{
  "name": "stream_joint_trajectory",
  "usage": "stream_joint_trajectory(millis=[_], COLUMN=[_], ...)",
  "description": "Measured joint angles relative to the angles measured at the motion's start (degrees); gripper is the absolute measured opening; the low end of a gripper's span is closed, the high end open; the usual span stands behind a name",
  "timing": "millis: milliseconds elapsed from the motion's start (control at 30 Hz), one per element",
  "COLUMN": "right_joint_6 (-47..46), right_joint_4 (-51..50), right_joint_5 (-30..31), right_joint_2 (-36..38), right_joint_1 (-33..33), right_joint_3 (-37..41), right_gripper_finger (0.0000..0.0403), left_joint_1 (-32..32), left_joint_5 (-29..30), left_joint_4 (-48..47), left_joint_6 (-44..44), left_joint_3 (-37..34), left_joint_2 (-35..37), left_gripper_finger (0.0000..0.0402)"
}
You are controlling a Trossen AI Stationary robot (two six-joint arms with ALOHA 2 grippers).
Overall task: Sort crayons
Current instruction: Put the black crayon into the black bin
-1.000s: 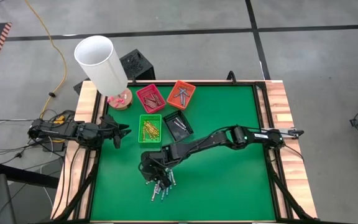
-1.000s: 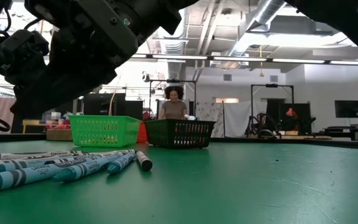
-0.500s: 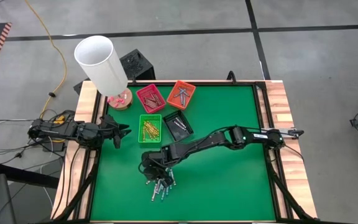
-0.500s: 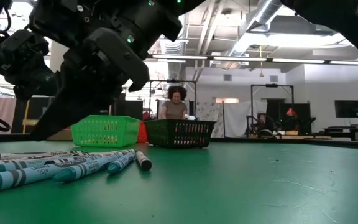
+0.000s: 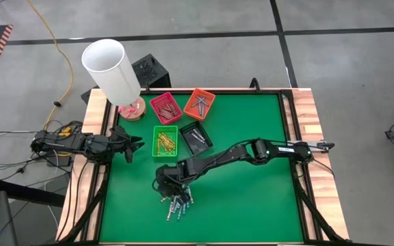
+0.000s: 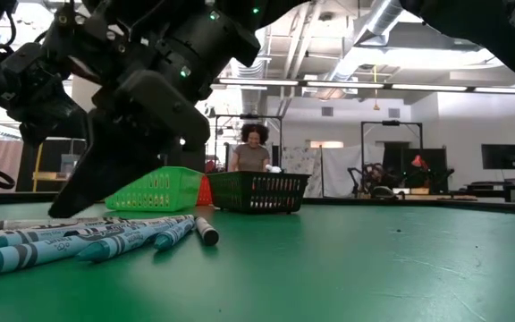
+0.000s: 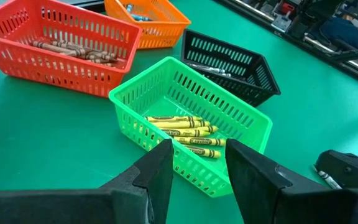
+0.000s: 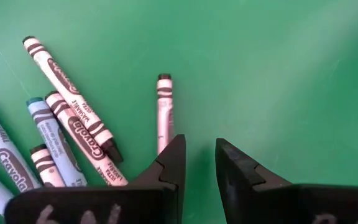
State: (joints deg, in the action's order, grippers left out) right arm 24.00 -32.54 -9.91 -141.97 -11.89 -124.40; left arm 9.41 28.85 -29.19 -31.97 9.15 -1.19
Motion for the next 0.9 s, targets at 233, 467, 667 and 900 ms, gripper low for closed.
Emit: stream_joint_trajectory(millis=[233,467,667,900], right_joint_6=[-0.1,-0.1,0.0,0.1], right_joint_4=[2.4,3.8,4.2,4.4], right_joint_5=[1.4,1.8,2.2,2.3], right_joint_2=[0.0,0.1,0.1,0.1], right_joint_1=[-0.1,-0.8,-1.3,-1.2], right_joint_3=[0.0,0.0,0.0,0.0], right_gripper_finger=[0.0086,0.0086,0.0086,0.0089], left_joint_1=[0.0,0.0,0.0,0.0], left_joint_5=[0.0,0.0,0.0,0.0], left_joint_4=[0.0,0.0,0.0,0.0], left_joint_6=[0.0,0.0,0.0,0.0], left_joint_3=[0.0,0.0,0.0,0.0], left_joint_2=[0.0,0.0,0.0,0.0], left_gripper_finger=[0.0137,0.0137,0.0137,0.0137])
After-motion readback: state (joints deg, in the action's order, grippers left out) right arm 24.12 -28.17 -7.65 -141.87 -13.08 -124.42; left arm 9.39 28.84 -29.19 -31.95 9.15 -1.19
